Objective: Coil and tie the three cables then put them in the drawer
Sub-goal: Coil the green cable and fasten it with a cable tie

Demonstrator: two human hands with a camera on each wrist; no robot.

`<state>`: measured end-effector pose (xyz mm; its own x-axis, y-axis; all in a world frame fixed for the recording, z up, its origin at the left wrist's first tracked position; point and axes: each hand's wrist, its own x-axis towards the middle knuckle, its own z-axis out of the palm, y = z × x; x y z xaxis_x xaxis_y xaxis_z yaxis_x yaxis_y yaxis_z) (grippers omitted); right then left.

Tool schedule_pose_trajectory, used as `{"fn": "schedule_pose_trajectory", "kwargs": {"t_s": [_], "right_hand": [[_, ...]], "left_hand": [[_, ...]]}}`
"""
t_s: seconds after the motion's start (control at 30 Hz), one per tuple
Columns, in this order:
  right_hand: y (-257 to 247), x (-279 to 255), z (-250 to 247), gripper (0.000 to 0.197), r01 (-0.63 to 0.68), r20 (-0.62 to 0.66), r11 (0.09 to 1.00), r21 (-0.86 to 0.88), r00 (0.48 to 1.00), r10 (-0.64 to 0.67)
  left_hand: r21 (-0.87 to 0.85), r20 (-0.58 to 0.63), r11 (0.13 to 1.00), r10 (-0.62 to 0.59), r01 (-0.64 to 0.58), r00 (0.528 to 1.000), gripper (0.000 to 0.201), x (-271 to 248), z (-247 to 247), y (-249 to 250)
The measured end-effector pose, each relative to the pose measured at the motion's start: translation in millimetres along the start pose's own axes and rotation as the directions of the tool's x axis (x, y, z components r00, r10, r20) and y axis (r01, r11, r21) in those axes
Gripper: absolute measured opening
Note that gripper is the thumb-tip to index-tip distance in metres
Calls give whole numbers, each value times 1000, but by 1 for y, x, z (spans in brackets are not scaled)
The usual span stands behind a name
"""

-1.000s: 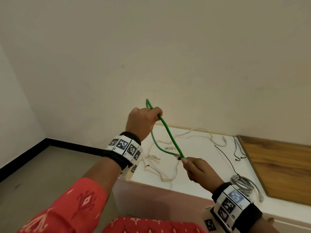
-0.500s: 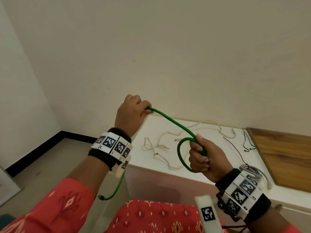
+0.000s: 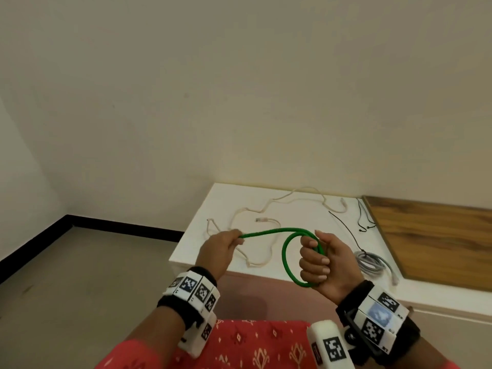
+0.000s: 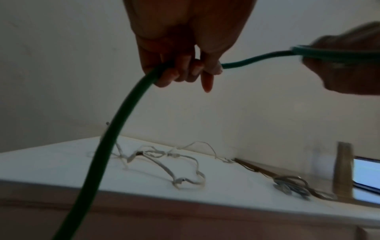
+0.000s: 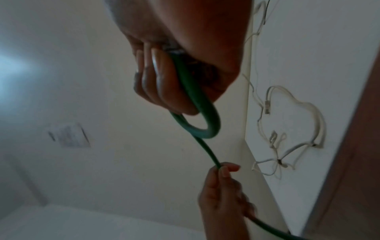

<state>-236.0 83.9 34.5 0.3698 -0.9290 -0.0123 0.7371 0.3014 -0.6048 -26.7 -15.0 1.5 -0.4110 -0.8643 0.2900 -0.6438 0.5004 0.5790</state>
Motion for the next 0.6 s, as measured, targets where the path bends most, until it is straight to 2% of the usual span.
{"fn": "schedule_pose_trajectory", "kwargs": {"t_s": [0.1,0.17,0.33,0.47,0.6], "right_hand": [[3,-7,1,27,-103,-43,990,-100,994,99],[3,-8,4,28,-139,-53,985,-103,990,134],[0,-12,1,26,-117,-72,992,-36,991,115],[5,-18,4,23,-177,-174,975,-132,973,153],[-1,-17,3,22,-124,-131,989,-76,985,114]], "left_hand": [[96,-56,995,-22,28,998,22,17,-14,-6],[150,-66,988,-10,20,998,23,24,-20,-5],[170,-54,985,-32,40,998,24,24,-15,-4],[214,-93,975,-43,62,995,23,23,-23,-12],[203,-47,979,-22,32,999,24,19,-25,-12]]}}
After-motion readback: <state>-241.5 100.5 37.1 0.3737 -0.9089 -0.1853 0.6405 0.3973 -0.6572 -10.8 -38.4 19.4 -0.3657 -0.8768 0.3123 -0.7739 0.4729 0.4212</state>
